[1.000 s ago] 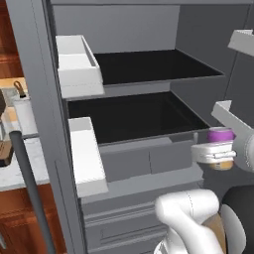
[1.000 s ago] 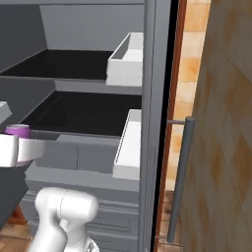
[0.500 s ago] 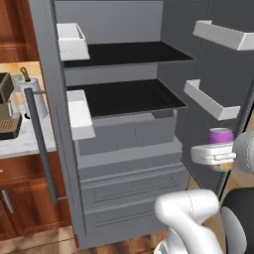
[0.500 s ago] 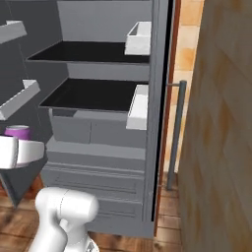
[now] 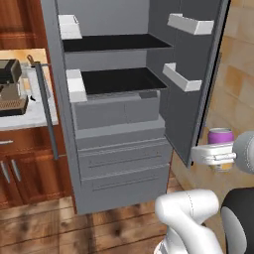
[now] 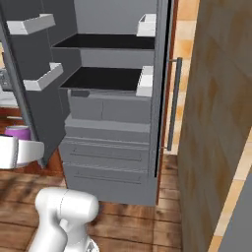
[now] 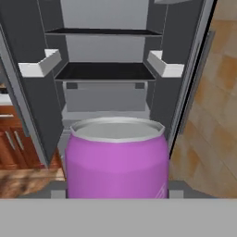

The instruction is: Open the fridge, grab two sodas, and place both sodas inside the bowl with ice on the dining counter.

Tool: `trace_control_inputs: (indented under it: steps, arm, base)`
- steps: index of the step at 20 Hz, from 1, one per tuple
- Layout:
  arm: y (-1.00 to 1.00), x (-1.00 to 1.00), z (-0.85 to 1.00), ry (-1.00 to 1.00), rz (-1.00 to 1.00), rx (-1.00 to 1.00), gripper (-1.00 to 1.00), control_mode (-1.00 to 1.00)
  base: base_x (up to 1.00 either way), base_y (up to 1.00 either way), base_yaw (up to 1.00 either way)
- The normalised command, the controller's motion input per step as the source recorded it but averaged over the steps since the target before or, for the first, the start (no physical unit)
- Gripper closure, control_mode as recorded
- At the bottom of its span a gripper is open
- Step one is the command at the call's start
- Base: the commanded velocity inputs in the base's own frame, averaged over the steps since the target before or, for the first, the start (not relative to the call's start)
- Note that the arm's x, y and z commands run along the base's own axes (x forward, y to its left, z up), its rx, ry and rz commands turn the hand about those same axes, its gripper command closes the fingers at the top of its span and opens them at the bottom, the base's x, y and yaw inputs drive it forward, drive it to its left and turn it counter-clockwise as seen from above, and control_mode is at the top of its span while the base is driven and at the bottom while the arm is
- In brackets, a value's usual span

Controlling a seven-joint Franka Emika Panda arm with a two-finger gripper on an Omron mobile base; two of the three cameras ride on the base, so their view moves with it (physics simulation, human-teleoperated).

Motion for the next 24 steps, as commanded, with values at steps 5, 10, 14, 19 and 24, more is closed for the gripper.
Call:
trace_control_inputs:
  steps: [5,10,14,19,24]
  arm:
    - [0.00,0.00,0.00,0.00,0.00,0.00,1.00,1.00]
    - [0.00,0.00,0.00,0.00,0.00,0.00,1.00,1.00]
    - [0.00,0.00,0.00,0.00,0.00,0.00,1.00,1.00]
    - [0.00,0.00,0.00,0.00,0.00,0.00,1.00,1.00]
    - [0.00,0.00,0.00,0.00,0.00,0.00,1.00,1.00]
  base:
    - [-0.94,0.00,0.06]
    - [-0.93,0.00,0.07]
    - [-0.96,0.00,0.07]
    - [-0.96,0.01,0.13]
    - [-0.90,0.12,0.26]
